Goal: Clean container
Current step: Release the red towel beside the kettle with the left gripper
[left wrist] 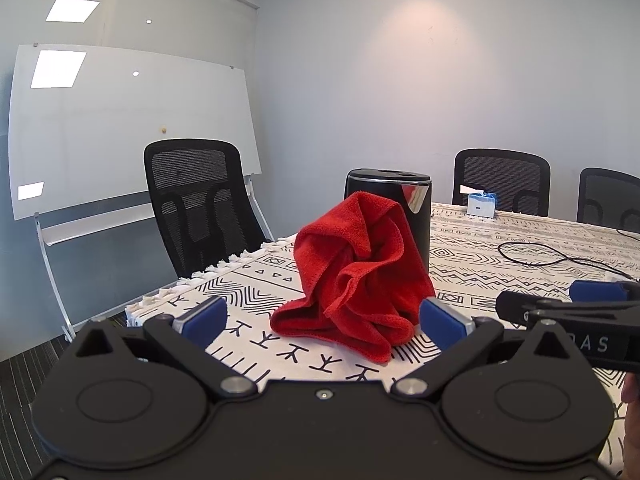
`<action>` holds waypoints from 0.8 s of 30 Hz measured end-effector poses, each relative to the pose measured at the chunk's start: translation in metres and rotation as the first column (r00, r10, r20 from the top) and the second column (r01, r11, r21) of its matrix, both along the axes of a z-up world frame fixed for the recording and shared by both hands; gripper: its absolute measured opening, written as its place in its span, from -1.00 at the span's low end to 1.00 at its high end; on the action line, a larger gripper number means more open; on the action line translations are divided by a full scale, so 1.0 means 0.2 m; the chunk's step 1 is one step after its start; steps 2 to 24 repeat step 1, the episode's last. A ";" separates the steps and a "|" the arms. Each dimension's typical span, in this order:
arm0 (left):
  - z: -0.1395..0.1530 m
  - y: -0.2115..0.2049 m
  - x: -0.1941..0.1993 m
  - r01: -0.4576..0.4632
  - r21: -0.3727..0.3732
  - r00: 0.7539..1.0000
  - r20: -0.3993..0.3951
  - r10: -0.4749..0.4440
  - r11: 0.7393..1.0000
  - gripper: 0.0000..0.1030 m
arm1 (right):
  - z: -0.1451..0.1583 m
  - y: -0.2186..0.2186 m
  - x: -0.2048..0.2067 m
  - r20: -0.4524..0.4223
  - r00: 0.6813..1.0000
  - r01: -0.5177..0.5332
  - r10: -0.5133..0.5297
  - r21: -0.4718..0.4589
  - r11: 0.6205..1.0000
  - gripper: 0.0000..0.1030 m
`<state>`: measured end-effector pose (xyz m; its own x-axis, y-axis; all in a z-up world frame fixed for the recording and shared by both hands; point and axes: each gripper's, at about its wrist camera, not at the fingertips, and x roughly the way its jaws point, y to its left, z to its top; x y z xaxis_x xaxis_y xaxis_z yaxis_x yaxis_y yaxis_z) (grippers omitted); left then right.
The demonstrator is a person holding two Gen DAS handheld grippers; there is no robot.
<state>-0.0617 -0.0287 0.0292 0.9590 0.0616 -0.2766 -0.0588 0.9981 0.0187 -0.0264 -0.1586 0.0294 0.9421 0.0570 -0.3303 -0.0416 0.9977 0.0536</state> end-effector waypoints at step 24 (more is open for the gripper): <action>0.00 0.00 0.00 0.000 -0.001 1.000 -0.002 0.000 1.000 1.00 | 0.00 0.00 0.00 0.000 1.000 0.000 0.000 0.000 1.000 0.62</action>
